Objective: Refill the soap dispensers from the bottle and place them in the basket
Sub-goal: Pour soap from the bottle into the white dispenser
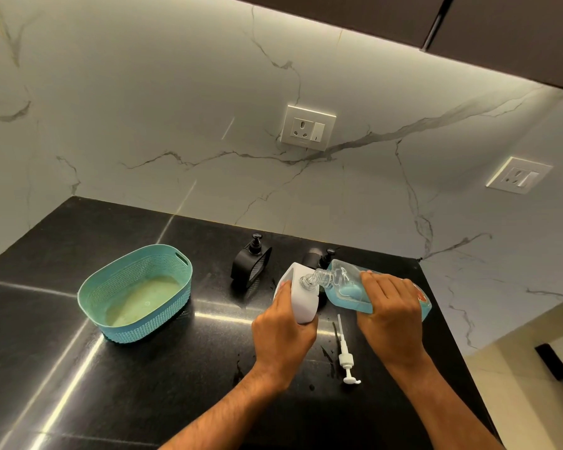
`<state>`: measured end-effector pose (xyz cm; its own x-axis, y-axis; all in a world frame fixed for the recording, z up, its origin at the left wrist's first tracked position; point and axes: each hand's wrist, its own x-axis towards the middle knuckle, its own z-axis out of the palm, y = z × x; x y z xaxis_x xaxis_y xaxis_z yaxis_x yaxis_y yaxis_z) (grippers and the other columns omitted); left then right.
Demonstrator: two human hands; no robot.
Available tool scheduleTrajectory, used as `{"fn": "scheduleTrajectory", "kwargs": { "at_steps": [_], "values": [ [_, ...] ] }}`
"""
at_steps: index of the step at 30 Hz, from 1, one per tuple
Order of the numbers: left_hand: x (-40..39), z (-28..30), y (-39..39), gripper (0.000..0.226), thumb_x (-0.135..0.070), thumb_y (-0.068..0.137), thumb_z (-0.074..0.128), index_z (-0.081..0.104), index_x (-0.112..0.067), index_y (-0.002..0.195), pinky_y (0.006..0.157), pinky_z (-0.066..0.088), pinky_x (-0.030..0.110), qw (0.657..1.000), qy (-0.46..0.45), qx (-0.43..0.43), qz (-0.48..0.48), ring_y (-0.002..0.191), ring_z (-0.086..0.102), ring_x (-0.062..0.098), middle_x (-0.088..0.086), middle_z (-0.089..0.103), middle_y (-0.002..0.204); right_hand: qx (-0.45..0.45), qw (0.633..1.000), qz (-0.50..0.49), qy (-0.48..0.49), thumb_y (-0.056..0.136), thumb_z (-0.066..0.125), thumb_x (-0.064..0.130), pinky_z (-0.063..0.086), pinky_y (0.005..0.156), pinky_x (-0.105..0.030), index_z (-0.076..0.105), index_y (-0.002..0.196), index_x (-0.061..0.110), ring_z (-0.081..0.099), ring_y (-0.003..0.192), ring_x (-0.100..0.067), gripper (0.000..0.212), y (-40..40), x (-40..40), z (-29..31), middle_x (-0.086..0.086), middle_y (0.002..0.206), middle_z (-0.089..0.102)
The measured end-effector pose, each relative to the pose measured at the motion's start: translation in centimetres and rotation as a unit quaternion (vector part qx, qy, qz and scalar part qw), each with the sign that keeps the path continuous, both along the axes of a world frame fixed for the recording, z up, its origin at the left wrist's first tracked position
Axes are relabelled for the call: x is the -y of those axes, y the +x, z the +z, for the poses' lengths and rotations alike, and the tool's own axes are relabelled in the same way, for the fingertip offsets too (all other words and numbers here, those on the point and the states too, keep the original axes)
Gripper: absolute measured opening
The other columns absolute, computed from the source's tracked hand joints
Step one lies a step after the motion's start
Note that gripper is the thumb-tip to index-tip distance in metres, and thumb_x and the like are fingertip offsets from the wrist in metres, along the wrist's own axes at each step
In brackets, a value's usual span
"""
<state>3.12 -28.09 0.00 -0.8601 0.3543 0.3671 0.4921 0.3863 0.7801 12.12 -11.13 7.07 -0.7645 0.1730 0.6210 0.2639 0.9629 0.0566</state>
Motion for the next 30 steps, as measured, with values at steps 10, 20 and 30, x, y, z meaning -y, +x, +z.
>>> {"fn": "scheduleTrajectory", "kwargs": {
  "at_steps": [10, 20, 30],
  "values": [
    [0.08, 0.21, 0.00, 0.089, -0.040, 0.076, 0.090, 0.050, -0.008, 0.149, 0.085, 0.062, 0.026, 1.000, 0.000, 0.001, -0.003, 0.106, 0.075, 0.025, 0.010, 0.068, 0.135, -0.002, 1.000, 0.003, 0.002, 0.051, 0.101, 0.020, 0.060, 0.082, -0.053, 0.072, 0.115, -0.001, 0.073, 0.095, -0.038, 0.073, -0.29, 0.04, 0.03, -0.019, 0.106, 0.075],
    [0.01, 0.21, -0.12, 0.091, -0.042, 0.077, 0.089, 0.048, -0.010, 0.151, 0.086, 0.062, 0.026, 1.000, -0.002, -0.002, -0.002, 0.108, 0.074, 0.023, 0.009, 0.068, 0.135, -0.002, 1.000, 0.003, 0.005, 0.050, 0.102, 0.018, 0.060, 0.082, -0.054, 0.072, 0.113, -0.001, 0.074, 0.095, -0.039, 0.073, -0.36, -0.04, 0.14, -0.019, 0.105, 0.075],
    [-0.14, 0.10, -0.32, 0.090, -0.042, 0.075, 0.090, 0.050, -0.008, 0.149, 0.085, 0.062, 0.027, 1.000, -0.004, -0.001, 0.000, 0.105, 0.075, 0.025, 0.010, 0.069, 0.134, -0.001, 1.000, 0.000, 0.000, 0.052, 0.101, 0.019, 0.060, 0.084, -0.053, 0.072, 0.115, -0.001, 0.073, 0.097, -0.038, 0.071, -0.56, -0.42, -0.11, -0.019, 0.107, 0.075]
  ]
}}
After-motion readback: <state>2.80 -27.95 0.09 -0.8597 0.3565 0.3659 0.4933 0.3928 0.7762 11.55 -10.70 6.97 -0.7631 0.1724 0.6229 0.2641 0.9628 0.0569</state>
